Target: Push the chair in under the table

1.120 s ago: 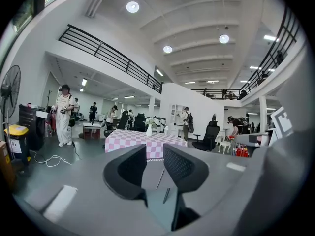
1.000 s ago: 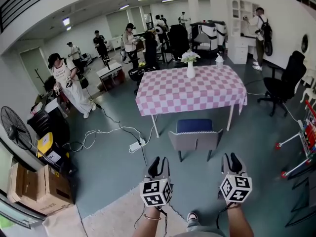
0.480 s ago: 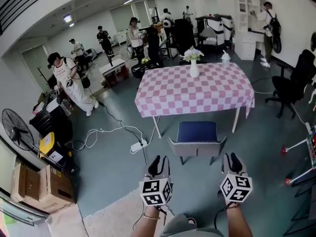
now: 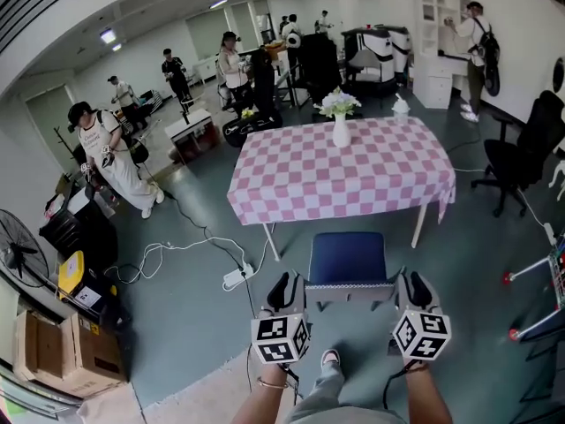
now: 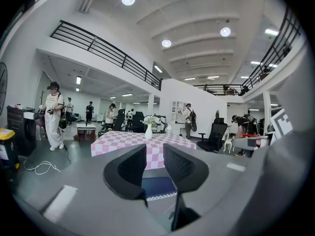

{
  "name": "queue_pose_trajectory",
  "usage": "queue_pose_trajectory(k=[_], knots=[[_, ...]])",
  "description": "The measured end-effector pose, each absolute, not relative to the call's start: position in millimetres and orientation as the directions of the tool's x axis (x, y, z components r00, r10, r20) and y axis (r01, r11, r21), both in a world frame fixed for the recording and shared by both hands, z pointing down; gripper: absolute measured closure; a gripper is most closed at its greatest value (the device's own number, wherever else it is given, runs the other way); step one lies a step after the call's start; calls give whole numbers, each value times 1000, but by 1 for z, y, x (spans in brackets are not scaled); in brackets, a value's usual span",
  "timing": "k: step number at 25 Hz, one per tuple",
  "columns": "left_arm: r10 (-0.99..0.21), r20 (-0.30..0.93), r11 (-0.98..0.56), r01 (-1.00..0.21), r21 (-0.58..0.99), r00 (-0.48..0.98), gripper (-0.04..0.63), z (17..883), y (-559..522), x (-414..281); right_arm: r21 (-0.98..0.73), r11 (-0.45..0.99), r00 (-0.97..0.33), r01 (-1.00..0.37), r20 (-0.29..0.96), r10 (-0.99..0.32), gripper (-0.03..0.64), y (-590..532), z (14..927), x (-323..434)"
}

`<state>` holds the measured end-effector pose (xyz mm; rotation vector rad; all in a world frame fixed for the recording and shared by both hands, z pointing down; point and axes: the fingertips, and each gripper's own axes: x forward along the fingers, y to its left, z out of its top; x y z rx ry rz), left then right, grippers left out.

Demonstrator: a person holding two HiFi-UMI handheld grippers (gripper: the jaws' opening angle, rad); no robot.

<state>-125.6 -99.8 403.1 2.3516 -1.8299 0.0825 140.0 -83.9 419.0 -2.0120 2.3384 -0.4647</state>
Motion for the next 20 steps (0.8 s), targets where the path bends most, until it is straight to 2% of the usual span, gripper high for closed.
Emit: queue_pose_trajectory(k=[11,20], knots=[[-941,128,-300,-947,116,313,488,393,-260,-119,-216,77,-113,-973,159,-981,505,-230,398,145],[-936,171,-293,-949,112,309,488,408,-319,-117,-217,96,-137,-971,183,-973,505,-296,406,141]])
